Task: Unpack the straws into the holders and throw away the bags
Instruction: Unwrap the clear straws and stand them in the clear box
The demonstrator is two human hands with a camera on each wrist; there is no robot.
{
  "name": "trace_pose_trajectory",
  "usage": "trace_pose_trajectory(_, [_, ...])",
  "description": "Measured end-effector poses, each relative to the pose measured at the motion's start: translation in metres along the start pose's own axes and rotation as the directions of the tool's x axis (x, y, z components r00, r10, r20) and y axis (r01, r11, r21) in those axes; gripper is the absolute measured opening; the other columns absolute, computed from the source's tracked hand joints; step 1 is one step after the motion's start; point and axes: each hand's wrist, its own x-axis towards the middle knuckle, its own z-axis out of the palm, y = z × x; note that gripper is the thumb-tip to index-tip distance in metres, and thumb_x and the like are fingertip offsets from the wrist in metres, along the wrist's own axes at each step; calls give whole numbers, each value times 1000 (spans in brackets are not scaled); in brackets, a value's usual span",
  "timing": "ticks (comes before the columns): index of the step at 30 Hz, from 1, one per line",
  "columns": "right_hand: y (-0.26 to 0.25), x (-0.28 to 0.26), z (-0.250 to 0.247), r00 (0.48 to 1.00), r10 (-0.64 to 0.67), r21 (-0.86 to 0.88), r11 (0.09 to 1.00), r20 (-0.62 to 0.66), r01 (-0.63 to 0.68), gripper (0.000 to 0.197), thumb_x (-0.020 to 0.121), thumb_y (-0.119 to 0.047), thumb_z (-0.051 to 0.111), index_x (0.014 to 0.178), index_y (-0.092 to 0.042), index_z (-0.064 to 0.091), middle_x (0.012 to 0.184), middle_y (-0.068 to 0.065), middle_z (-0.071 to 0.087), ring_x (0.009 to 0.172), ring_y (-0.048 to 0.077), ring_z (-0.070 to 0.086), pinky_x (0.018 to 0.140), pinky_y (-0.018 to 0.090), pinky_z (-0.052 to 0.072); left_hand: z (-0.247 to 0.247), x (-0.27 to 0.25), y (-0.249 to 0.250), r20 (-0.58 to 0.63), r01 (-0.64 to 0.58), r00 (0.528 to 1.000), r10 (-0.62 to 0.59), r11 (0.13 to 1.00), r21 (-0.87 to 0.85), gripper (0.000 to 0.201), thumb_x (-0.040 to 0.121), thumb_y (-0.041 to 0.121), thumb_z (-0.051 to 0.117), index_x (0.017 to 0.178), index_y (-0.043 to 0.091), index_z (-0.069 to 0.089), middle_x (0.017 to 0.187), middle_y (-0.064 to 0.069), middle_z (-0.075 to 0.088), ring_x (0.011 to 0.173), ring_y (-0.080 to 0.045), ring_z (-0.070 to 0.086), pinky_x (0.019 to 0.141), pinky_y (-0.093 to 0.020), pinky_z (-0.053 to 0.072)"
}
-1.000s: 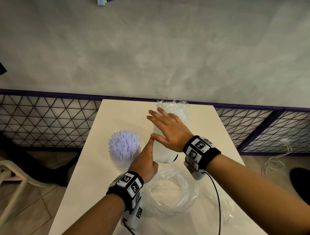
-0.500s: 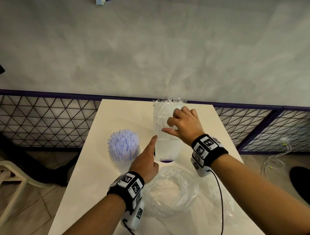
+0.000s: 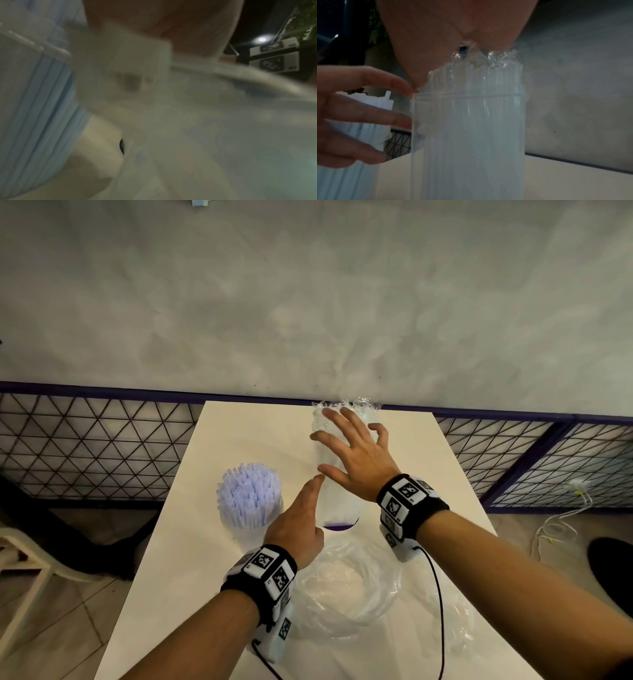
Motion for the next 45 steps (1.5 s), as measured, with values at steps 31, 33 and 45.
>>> trace_pose_trajectory(31, [7,-9,6,966,255,247,940,-49,-236,42,80,-61,39,91,-25,59,104,-11,49,122,22,43,87,41,21,13,34,10,-269,-109,957,109,994,13,15,100,19,39,114,22,38,110,3,51,86,-12,43,72,-24,32])
trace_pose_trajectory(33, [8,3,-6,962,272,208,943,-36,-259,41,76,-66,43,82,-28,57,114,-11,48,128,23,37,91,46,22,13,35,6,-254,-136,958,134,991,10,20,100,18,40,120,20,42,115,1,52,88,-10,44,75,-24,34])
trace_pose_trajectory(45, [6,35,-10,916,224,203,932,333,-301,73,77,-68,58,141,-51,29,156,-3,29,142,35,19,107,56,32,4,28,-1,-265,-134,957,120,990,-36,16,101,17,42,115,15,48,115,-1,61,94,-9,54,77,-16,34])
